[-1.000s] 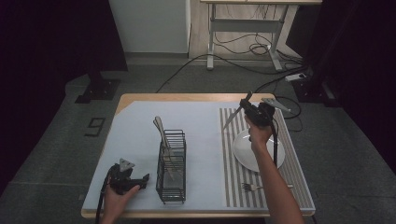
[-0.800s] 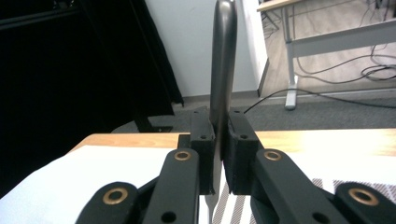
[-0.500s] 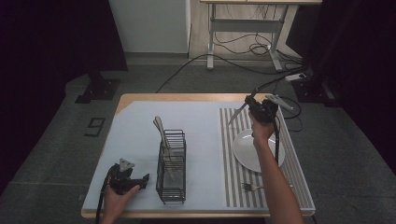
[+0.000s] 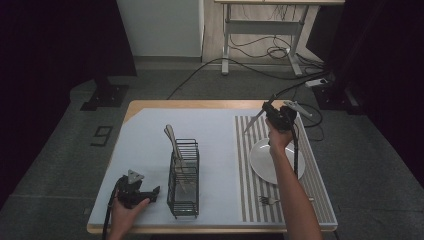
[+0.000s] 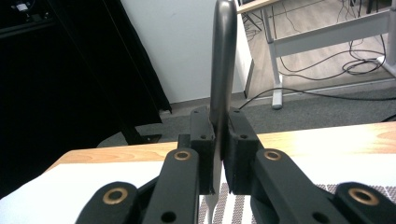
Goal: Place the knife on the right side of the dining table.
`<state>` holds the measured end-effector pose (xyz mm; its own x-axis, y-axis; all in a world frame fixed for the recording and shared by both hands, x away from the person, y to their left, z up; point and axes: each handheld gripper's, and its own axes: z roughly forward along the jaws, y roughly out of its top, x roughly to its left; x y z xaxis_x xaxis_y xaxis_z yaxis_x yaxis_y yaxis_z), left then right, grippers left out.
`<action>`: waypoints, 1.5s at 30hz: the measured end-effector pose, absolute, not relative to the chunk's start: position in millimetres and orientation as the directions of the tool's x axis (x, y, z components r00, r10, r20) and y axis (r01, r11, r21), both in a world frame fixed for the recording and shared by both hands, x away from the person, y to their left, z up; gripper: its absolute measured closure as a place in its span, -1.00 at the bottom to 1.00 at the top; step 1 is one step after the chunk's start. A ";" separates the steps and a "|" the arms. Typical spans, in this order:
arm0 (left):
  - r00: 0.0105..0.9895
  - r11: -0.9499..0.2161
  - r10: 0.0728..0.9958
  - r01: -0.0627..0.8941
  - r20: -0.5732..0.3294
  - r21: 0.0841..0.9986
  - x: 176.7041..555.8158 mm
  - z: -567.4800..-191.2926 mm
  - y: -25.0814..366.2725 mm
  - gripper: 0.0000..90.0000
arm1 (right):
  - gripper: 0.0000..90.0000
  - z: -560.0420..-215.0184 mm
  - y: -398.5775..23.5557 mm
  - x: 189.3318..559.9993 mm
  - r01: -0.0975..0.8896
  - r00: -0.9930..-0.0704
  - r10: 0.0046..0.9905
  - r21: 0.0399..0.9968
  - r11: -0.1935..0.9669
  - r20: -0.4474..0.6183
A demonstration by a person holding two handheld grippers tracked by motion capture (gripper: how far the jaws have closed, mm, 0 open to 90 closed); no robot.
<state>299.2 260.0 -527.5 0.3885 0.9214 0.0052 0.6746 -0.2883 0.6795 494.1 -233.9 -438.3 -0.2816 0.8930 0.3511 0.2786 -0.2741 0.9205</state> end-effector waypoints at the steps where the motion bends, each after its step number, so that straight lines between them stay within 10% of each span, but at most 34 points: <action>1: 0.388 -0.288 0.922 0.674 0.006 0.680 299.2 -527.5 260.0 -0.84 | 0.86 -439.3 -233.4 494.6 0.277 -0.279 0.890 0.917 -0.285 0.361; 45: 0.388 -0.289 0.922 0.674 0.007 0.680 299.2 -527.6 259.8 -0.84 | 0.66 -464.8 -276.7 495.6 0.344 -0.159 0.910 0.885 -0.313 0.383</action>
